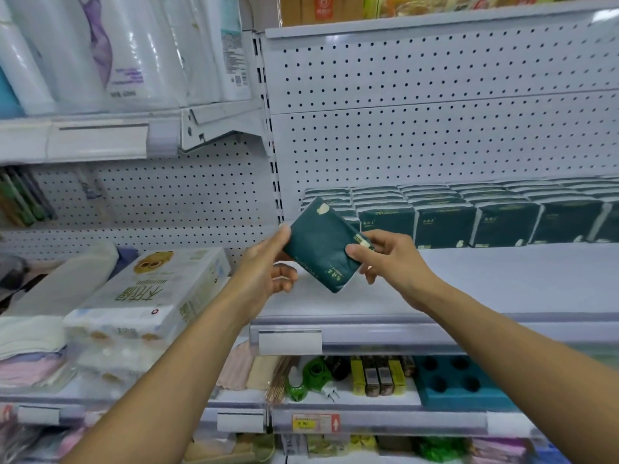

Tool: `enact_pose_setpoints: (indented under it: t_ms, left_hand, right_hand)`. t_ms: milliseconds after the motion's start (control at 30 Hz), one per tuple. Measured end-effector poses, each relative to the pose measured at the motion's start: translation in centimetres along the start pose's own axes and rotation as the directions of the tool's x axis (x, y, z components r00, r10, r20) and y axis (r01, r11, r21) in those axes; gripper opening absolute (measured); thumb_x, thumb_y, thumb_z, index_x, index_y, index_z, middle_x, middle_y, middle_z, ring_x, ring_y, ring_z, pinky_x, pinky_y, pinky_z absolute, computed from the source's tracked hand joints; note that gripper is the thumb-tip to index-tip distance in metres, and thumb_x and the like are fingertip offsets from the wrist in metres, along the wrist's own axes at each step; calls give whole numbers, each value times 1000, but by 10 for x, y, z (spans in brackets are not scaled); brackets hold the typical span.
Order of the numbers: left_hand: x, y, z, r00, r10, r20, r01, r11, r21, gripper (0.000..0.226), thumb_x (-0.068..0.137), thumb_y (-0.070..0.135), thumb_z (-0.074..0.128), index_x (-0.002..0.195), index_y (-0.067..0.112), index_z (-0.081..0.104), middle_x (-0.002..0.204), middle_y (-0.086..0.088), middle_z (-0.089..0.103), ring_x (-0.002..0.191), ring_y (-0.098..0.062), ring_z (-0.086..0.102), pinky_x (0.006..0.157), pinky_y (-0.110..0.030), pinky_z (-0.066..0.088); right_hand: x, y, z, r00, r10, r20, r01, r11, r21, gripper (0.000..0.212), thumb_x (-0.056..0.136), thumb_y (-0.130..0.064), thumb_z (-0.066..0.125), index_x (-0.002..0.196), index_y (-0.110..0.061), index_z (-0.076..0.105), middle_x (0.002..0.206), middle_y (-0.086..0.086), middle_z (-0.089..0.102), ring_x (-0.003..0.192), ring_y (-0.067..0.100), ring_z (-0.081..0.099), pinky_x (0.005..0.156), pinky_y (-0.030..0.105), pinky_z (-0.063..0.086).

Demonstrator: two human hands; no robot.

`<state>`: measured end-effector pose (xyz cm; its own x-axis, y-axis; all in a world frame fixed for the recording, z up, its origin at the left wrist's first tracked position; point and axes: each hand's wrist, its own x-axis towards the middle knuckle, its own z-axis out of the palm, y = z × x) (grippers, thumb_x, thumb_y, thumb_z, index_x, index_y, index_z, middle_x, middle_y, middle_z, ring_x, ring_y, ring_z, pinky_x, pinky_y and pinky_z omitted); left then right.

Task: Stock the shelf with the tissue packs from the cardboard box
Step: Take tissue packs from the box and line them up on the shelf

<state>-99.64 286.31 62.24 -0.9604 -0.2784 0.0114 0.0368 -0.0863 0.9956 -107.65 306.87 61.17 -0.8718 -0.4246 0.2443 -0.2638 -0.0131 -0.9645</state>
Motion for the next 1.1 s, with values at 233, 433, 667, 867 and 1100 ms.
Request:
enact_pose_setpoints:
  t_ms: [233,433,667,867,1100]
  left_hand:
    - [6,13,37,966,258,15,-252,927,277,40,80,8,76,112,19,55,92,2,70,75,-3,59,64,-12,49]
    - [13,6,72,904,357,235,-428,771,472,60,75,30,83,125,35,50,95,13,71,90,0,60,77,-13,45]
    - [64,-37,38,912,346,-221,-153,786,599,69,85,30,75,143,24,38,144,2,41,131,-16,42,110,-39,38]
    - [96,-49,39,936,282,-212,-83,760,644,52,83,25,77,129,17,54,127,-1,62,113,-18,57,89,-26,42]
    - [108,-52,41,904,338,-262,-92,751,654,46,83,22,77,124,18,58,118,-3,67,103,-19,61,83,-25,43]
  right_hand:
    - [-12,-5,-19,955,-295,20,263,818,-512,81,75,-33,81,137,-43,31,136,-16,39,124,6,42,96,20,39]
    - [-17,6,-49,938,-346,15,280,732,-621,39,82,-31,74,117,-32,56,108,-13,61,100,10,54,80,32,50]
    - [2,46,-105,930,-169,-327,20,910,-413,21,82,-25,76,97,-19,63,94,-1,67,85,19,60,73,25,50]
    - [39,57,-102,927,-128,-352,-31,910,-413,20,79,-24,79,91,-18,65,87,1,62,71,10,53,62,16,42]
    - [60,61,-95,892,-170,-420,-75,859,-506,33,82,-28,76,106,-20,54,85,-6,58,72,11,54,71,34,50]
